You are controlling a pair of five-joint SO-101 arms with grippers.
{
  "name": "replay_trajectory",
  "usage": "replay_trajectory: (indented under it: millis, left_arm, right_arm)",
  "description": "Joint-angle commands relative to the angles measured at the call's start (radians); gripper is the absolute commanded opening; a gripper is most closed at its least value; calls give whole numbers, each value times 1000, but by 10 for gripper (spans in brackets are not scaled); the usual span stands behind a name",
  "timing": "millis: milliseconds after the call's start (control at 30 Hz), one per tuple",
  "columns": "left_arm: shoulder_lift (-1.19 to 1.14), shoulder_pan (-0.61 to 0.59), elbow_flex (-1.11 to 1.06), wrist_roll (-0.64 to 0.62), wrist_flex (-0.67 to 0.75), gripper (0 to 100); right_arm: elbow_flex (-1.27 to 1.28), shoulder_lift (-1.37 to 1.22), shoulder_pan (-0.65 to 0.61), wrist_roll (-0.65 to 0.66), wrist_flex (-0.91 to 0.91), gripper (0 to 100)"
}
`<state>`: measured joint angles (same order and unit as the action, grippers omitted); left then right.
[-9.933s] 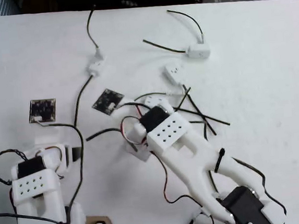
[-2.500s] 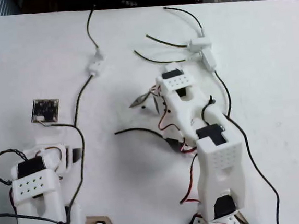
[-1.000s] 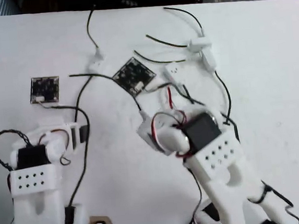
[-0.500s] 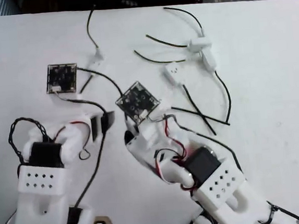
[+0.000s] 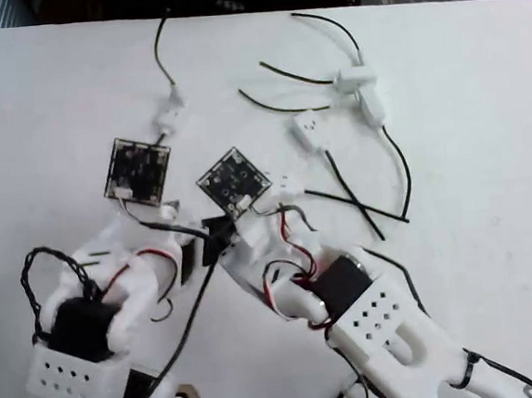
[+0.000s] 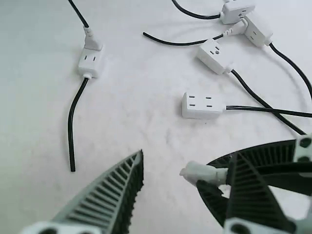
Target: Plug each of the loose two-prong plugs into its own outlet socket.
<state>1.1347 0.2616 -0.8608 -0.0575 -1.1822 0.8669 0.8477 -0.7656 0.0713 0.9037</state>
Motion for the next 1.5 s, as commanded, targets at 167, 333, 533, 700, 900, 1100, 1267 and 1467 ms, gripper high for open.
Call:
replay_trajectory:
  millis: [167,333,533,700,900,1100,1267,1467]
  left_arm:
    - [24,-137,-21,25,35,283]
    - [1,-159,-21,135,35,283]
    - [-274,-147,107,342,35,315]
    - [-567,-56,290,614,34,313]
    - [-837,44,525,844,35,313]
    - [-1109,108,746,973,35,313]
    - [-1343,154,931,997,35,312]
    - [-1587,182,1129,1062,28,312]
  right_arm:
    - [-11,1,139,-9,-31,17]
    - [-9,-8,351,-63,-99,17]
    - [28,-10,585,-241,-245,17]
    - [140,-10,705,-278,-455,17]
    - [158,-8,800,-288,-503,17]
    - [158,-8,854,-328,-522,17]
    - [158,-8,854,-328,-522,17]
    - [158,-8,854,-328,-522,17]
